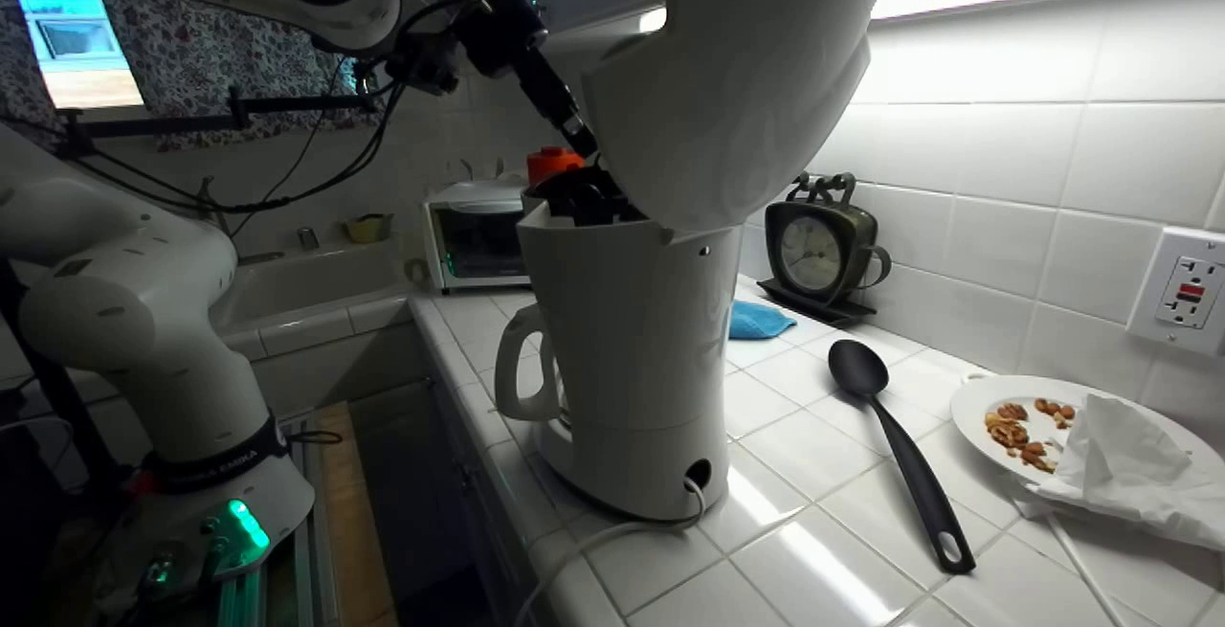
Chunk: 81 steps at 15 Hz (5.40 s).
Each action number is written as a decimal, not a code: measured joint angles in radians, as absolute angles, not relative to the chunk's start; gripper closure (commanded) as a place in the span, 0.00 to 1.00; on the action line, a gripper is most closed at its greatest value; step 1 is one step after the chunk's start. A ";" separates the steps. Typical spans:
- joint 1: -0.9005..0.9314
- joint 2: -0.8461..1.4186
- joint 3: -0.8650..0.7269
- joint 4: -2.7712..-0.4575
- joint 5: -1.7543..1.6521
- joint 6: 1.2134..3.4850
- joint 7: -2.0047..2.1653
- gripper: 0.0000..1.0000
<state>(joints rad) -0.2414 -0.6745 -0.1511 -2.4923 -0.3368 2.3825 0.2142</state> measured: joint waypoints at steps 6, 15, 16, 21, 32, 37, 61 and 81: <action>-0.226 -0.610 -0.153 -2.486 -0.248 2.379 0.142 0.48; -0.225 -0.521 -0.148 -2.406 -0.246 2.341 0.134 0.95; -0.224 -0.510 -0.143 -2.397 -0.246 2.338 0.134 0.96; -0.221 -0.439 -0.124 -2.328 -0.246 2.328 0.135 0.96; -0.207 -0.356 -0.064 -2.224 -0.246 2.230 0.246 0.55; -0.200 -0.366 -0.020 -2.176 -0.252 2.135 0.280 0.18; -0.256 -0.528 -0.194 -2.271 -0.308 2.126 0.013 0.00; -0.308 -0.508 -0.190 -2.326 -0.298 2.243 0.202 1.00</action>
<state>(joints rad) -0.3083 -0.5079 -0.1898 -2.3260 -0.2975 2.2434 0.2015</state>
